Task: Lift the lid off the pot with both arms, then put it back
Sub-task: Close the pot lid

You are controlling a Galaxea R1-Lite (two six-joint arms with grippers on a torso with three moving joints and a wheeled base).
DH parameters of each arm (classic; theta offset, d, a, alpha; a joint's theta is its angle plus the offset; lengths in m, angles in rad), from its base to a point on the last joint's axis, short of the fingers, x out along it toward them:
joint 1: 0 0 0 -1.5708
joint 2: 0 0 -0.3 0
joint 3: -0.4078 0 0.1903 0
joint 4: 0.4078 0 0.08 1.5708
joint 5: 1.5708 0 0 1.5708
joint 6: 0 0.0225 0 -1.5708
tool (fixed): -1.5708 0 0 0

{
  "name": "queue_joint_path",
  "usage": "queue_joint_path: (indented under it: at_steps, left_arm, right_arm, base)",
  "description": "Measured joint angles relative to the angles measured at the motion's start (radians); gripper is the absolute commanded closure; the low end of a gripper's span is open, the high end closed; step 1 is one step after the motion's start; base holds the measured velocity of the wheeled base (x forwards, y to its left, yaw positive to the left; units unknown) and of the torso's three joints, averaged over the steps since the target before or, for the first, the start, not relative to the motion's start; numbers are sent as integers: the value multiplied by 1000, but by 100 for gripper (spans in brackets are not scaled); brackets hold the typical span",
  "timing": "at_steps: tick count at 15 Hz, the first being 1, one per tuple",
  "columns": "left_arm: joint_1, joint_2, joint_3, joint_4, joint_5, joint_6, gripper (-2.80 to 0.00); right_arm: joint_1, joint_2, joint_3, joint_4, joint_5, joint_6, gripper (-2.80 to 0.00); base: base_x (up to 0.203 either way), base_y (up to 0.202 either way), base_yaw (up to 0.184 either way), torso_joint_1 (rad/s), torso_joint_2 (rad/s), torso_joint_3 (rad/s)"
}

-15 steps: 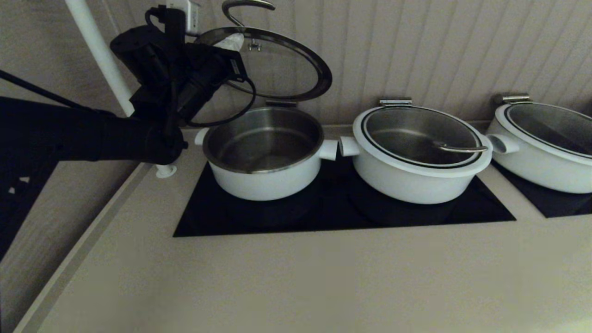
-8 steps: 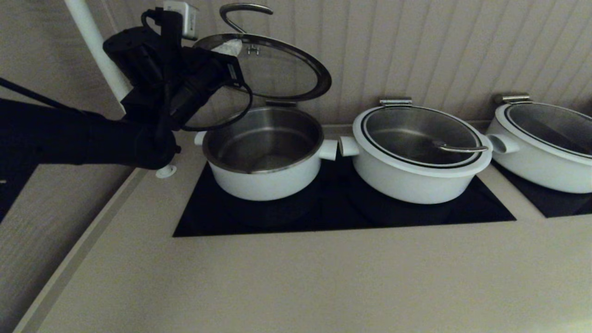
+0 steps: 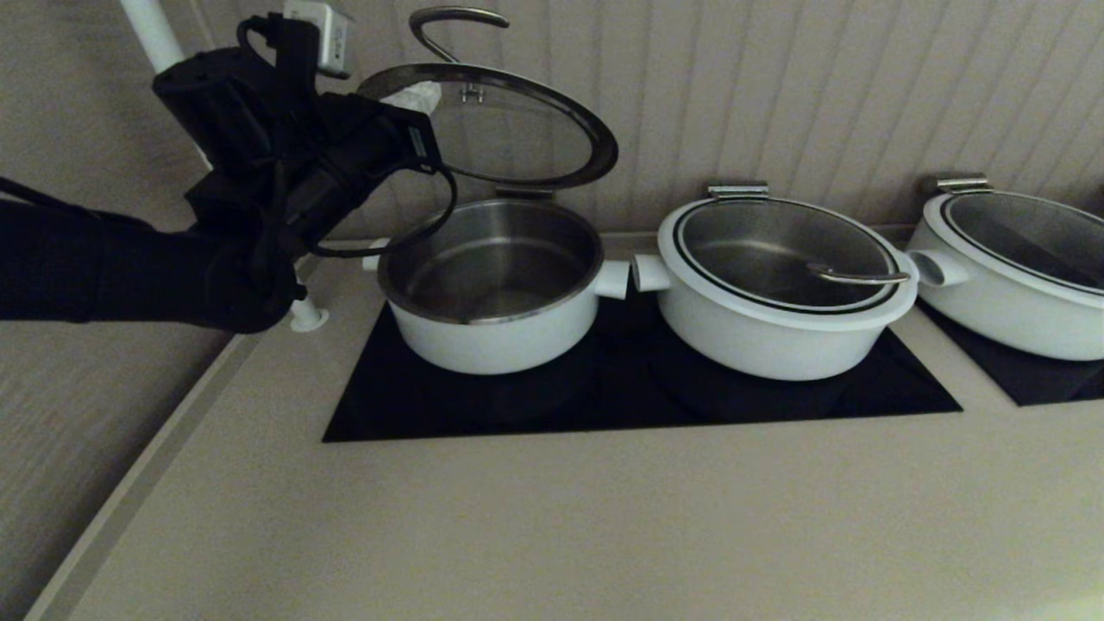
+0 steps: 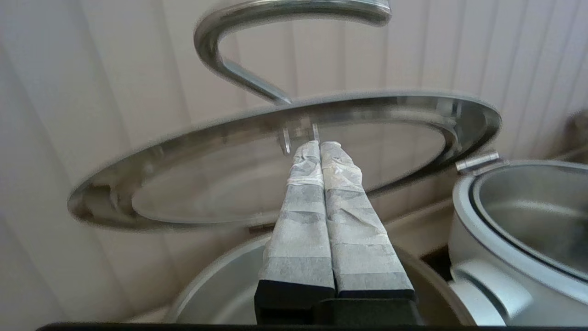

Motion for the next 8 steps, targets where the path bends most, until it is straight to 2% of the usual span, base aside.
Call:
queue_joint_path:
  at_steps: [8]
  left_arm:
    - [0,-130,20,220,-2,18,0]
  right_arm:
    - [0,0,0,0,0,1,0]
  base:
    - [0,0,0,0,0,0]
